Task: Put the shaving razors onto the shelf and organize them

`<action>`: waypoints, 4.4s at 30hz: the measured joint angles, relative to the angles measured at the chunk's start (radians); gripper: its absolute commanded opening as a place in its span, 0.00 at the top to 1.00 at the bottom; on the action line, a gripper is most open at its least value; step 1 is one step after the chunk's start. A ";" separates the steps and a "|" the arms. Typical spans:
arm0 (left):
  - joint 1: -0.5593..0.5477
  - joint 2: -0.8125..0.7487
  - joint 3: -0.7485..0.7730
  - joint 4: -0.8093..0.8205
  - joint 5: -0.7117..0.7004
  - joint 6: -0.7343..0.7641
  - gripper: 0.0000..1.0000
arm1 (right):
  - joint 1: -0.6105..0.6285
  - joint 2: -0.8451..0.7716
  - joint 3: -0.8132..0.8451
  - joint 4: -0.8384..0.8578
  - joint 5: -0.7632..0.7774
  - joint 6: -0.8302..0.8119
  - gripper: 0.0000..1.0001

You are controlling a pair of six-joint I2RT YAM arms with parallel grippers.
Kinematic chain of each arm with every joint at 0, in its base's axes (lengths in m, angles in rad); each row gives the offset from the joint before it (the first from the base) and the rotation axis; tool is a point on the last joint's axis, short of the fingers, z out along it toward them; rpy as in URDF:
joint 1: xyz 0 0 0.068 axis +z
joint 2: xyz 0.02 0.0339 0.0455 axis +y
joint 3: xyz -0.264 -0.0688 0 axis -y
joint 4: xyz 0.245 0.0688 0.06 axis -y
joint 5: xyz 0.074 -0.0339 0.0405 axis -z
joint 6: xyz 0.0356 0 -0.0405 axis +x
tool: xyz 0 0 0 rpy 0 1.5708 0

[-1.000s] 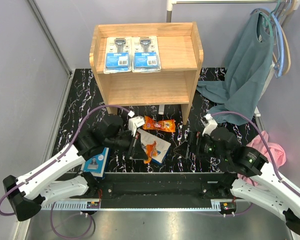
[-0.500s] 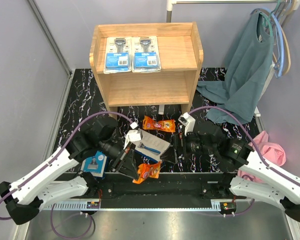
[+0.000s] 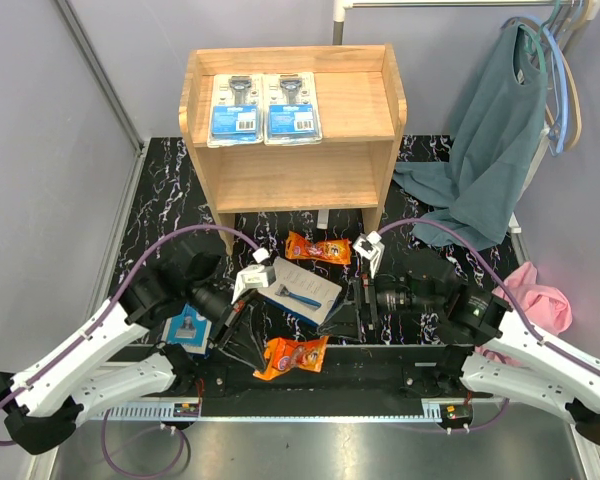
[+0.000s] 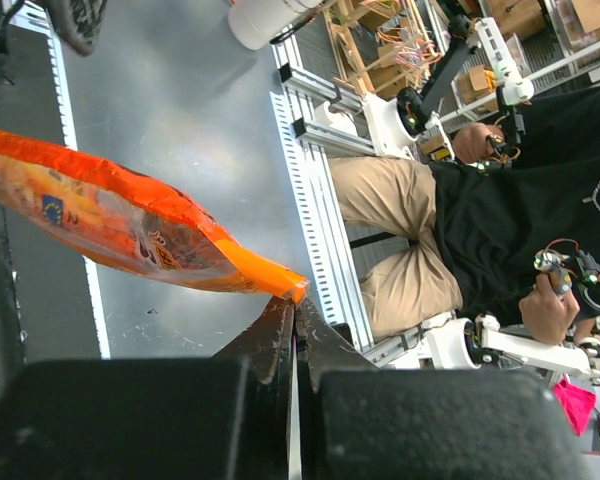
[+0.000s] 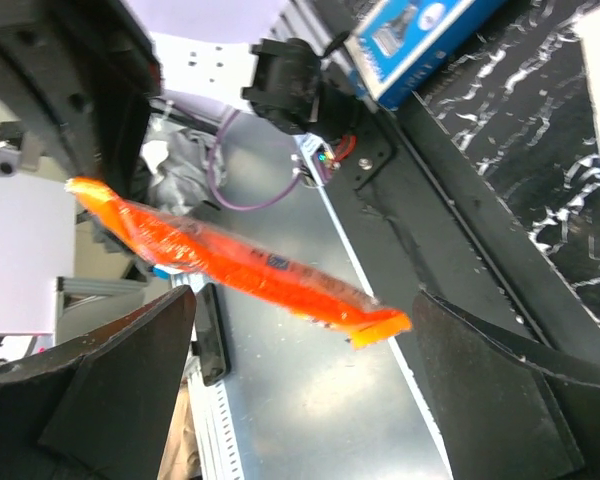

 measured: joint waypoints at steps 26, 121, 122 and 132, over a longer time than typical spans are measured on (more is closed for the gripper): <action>0.001 0.101 0.036 0.174 0.108 -0.110 1.00 | 0.085 0.089 -0.054 0.261 -0.084 0.071 0.00; 0.175 -0.120 -0.191 -0.145 -1.441 -0.497 0.01 | 0.170 0.412 0.652 -0.136 0.317 0.025 1.00; 0.175 -0.120 -0.191 -0.145 -1.442 -0.497 0.01 | 0.159 0.447 0.721 -0.167 0.317 0.008 1.00; 0.175 -0.113 -0.192 -0.143 -1.445 -0.496 0.01 | -0.069 0.748 1.329 -0.462 0.296 -0.115 1.00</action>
